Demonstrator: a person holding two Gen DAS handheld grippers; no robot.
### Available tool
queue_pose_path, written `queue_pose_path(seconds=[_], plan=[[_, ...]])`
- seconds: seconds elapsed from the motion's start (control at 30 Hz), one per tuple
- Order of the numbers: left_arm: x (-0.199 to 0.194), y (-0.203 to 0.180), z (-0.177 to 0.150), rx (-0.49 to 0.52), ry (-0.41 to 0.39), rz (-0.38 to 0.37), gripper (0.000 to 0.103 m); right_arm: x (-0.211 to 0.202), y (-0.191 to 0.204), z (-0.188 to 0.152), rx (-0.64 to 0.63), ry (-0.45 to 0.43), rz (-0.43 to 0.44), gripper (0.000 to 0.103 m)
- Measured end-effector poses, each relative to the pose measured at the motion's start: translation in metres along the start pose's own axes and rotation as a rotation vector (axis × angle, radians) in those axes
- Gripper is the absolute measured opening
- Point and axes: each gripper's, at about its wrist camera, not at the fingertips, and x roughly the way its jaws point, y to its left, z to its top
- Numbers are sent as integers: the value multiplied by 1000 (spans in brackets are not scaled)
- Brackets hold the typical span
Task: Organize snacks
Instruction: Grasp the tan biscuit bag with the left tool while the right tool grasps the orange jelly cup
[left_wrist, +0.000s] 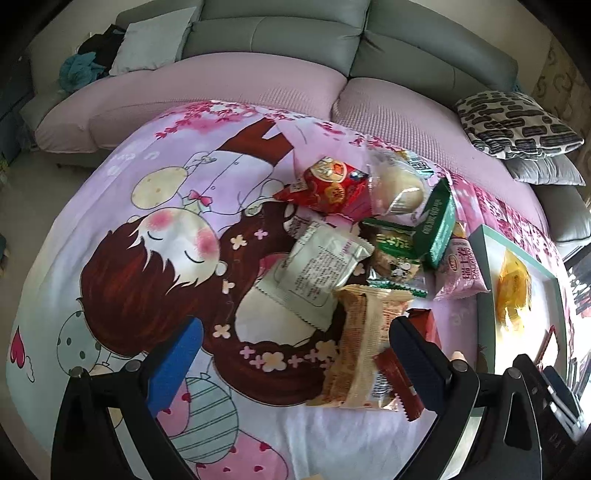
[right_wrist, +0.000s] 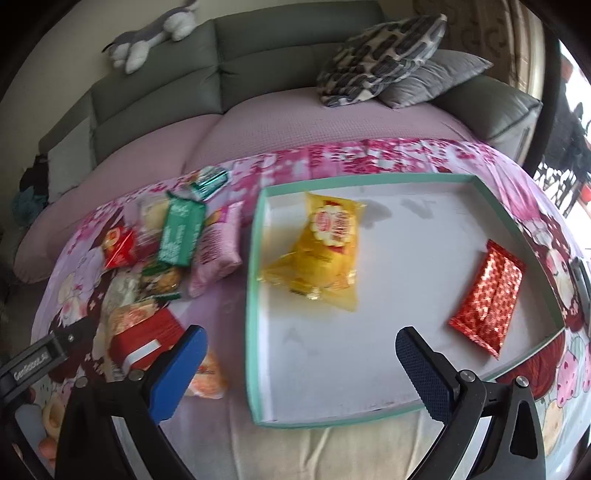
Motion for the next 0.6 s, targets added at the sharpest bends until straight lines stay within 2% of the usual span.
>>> queue_pose_path(seconds=[0.13,0.37,0.6], plan=[[5,7,0,-20,21,8,101,5,21,-6,-44,35,44,103],[11,9,-1,-26,46,6,101,8,46,-15,-126,50,67,102],[16,1,-3,-10,78,-76,101,10,57,-18,-174,47,105,84]])
